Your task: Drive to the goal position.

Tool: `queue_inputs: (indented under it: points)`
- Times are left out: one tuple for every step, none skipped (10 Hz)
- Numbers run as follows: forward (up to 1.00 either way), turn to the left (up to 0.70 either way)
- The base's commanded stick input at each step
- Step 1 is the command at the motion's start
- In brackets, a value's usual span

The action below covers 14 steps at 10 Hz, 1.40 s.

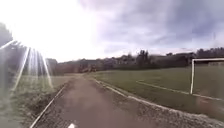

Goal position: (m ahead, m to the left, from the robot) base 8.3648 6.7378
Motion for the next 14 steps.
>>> queue_inputs:
  points:
    - [0.64,0.47]
    - [0.07,0.81]
    - [0.0,0.85]
    - [0.0,0.85]
    - [0.0,0.85]
    - [0.0,0.85]
    - [0.0,0.85]
    - [0.0,0.85]
    - [0.0,0.85]
    - [0.0,0.85]
    - [0.0,0.85]
    - [0.0,0.85]
    - [0.0,0.85]
    - [0.0,0.85]
